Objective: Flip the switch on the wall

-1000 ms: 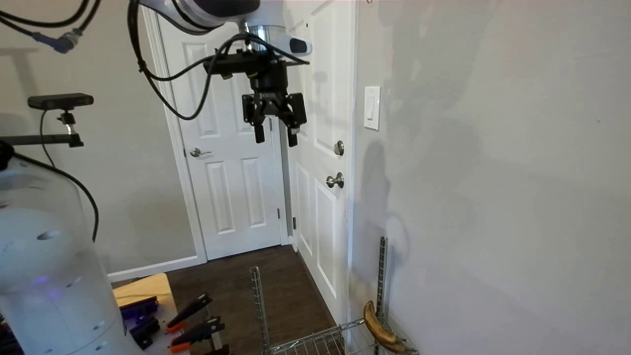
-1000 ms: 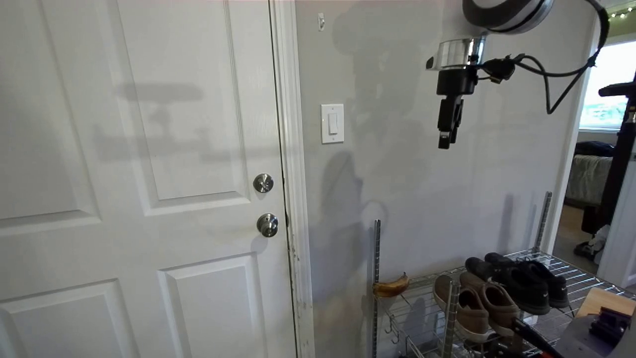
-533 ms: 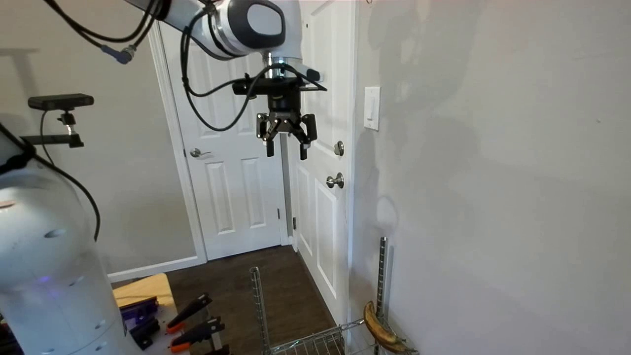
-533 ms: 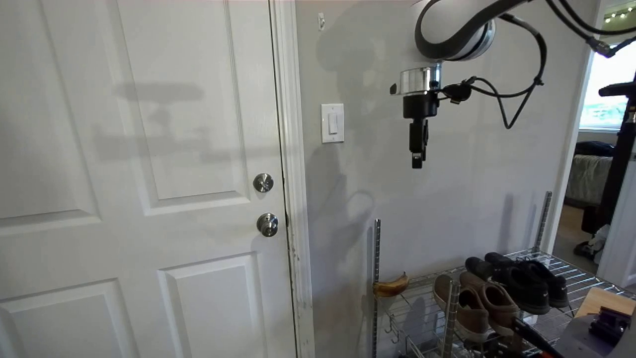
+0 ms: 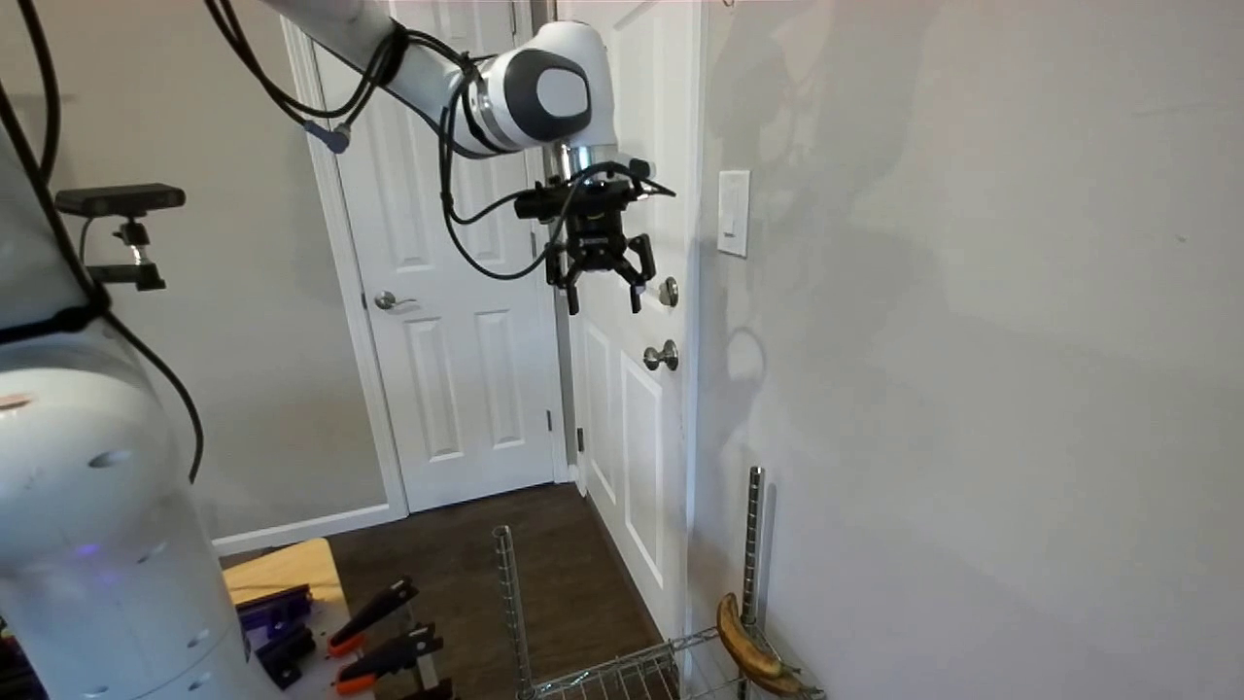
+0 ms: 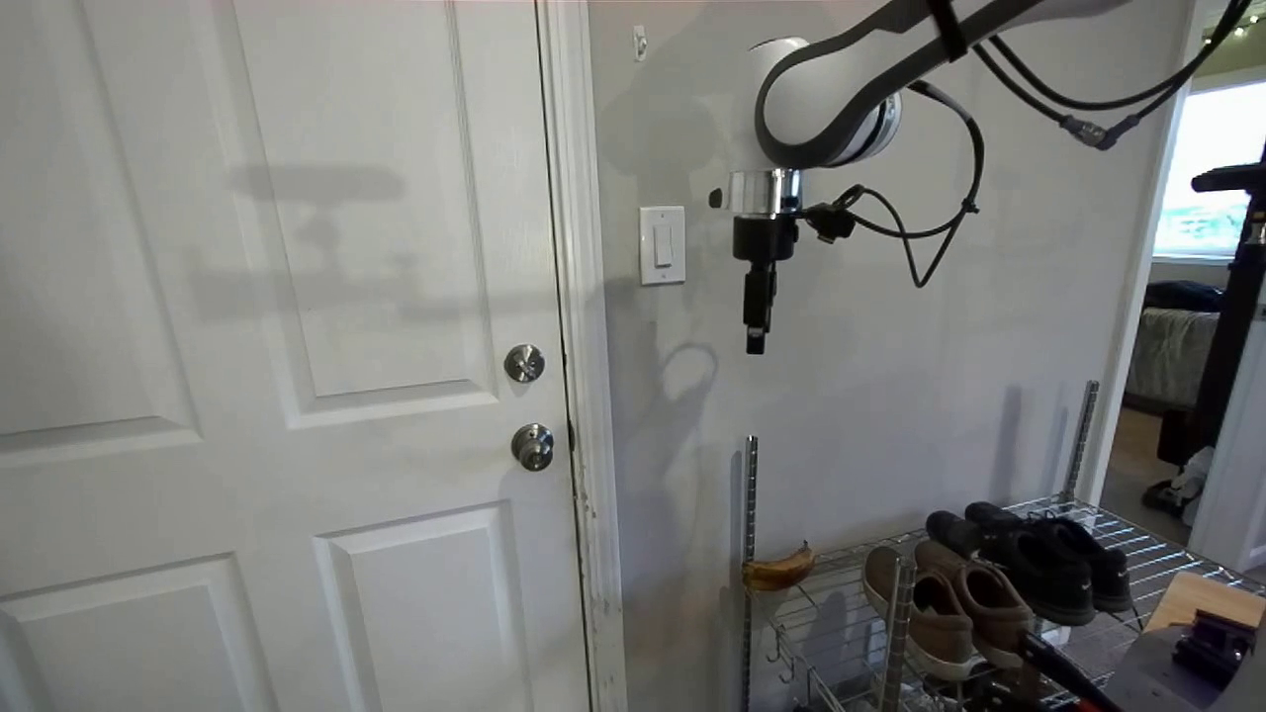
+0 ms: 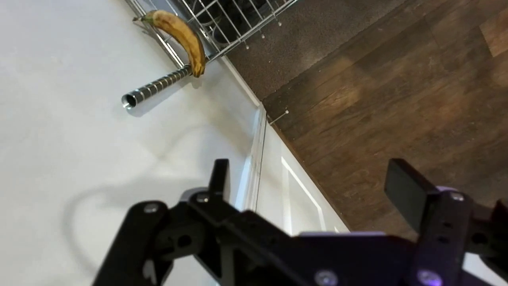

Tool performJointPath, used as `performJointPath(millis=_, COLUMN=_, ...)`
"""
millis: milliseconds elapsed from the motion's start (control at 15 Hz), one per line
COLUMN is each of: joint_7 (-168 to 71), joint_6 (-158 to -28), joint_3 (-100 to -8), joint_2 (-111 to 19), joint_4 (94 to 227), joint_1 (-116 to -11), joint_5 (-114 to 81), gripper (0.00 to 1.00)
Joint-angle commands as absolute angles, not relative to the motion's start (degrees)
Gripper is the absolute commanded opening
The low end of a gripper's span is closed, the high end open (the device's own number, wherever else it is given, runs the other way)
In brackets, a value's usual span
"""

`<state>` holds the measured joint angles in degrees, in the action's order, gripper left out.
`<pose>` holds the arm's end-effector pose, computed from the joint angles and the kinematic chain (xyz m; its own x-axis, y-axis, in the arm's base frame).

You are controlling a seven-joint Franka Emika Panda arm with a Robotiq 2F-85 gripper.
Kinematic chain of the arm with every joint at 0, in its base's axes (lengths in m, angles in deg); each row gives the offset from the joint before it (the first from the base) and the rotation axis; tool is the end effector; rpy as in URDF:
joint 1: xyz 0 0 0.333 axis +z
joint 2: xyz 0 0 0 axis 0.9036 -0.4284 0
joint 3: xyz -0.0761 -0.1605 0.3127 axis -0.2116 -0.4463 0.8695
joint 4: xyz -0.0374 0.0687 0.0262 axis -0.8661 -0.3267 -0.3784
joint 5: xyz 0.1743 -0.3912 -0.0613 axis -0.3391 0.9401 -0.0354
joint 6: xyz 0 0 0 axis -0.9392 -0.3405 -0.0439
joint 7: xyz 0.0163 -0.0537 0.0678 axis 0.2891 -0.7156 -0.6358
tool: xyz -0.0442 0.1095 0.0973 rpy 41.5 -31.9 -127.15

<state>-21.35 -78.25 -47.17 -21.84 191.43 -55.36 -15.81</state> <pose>0.5385 0.1099 0.4426 0.8064 0.5903 0.0358 0.5859 -0.8056 0.0882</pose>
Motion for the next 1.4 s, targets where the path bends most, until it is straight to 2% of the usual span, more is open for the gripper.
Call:
performJointPath(millis=0, joint_7=-20.58, joint_6=-83.66, joint_3=-45.73, joint_2=-23.55, joint_4=190.94, joint_1=-56.23, joint_5=-11.09, gripper=1.0)
performJointPath(millis=400, joint_7=-18.52, joint_6=-89.39, joint_3=-44.87, joint_2=-22.99, joint_4=191.27, joint_1=-55.7, joint_5=-7.75, gripper=1.0)
performJointPath(millis=867, joint_7=-10.32, joint_6=-88.99, joint_3=-44.86, joint_2=-24.43, joint_4=187.32, joint_1=-55.91, joint_5=-8.35, gripper=1.0)
performJointPath(millis=1333, joint_7=-12.65, joint_6=-89.57, joint_3=-43.27, joint_2=-36.1, joint_4=175.9, joint_1=-55.57, joint_5=-6.14, gripper=1.0)
